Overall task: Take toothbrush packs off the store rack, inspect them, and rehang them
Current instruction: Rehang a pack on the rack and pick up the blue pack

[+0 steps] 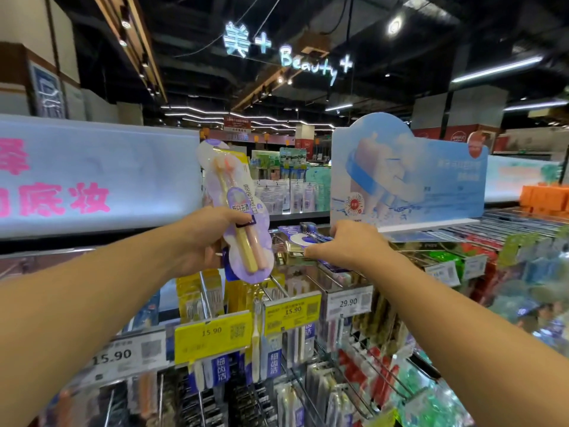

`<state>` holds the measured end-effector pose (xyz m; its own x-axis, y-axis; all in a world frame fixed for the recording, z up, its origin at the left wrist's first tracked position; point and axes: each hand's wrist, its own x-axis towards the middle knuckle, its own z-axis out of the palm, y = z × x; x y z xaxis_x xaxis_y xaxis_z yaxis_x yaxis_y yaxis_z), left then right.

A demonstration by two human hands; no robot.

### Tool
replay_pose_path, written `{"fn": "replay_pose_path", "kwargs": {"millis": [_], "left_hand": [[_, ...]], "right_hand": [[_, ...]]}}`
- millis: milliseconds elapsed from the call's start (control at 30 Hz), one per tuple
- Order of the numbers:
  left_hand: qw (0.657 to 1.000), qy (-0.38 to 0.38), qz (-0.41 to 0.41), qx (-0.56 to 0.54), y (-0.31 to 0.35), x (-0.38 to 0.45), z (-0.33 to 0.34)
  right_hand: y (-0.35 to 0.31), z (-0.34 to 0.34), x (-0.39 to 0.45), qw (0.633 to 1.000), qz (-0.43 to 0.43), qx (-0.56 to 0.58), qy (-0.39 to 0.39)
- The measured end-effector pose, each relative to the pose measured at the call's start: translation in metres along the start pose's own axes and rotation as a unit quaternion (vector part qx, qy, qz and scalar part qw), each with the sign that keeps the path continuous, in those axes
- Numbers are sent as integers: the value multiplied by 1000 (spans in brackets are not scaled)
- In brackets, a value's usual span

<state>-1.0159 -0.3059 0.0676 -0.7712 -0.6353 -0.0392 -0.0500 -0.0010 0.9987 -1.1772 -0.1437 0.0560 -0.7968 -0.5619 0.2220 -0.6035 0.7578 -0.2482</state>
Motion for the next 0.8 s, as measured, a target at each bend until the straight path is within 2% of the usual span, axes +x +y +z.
{"fn": "replay_pose_path", "kwargs": {"millis": [300, 633, 800], "left_hand": [[1000, -6, -10, -5, 0, -2, 0], [1000, -8, -25, 7, 0, -2, -1], [1000, 24, -9, -15, 5, -6, 5]], "right_hand": [[-11, -15, -13, 998, -19, -34, -55], [-13, -21, -26, 998, -6, 62, -5], [-18, -23, -34, 985, -7, 167, 41]]}}
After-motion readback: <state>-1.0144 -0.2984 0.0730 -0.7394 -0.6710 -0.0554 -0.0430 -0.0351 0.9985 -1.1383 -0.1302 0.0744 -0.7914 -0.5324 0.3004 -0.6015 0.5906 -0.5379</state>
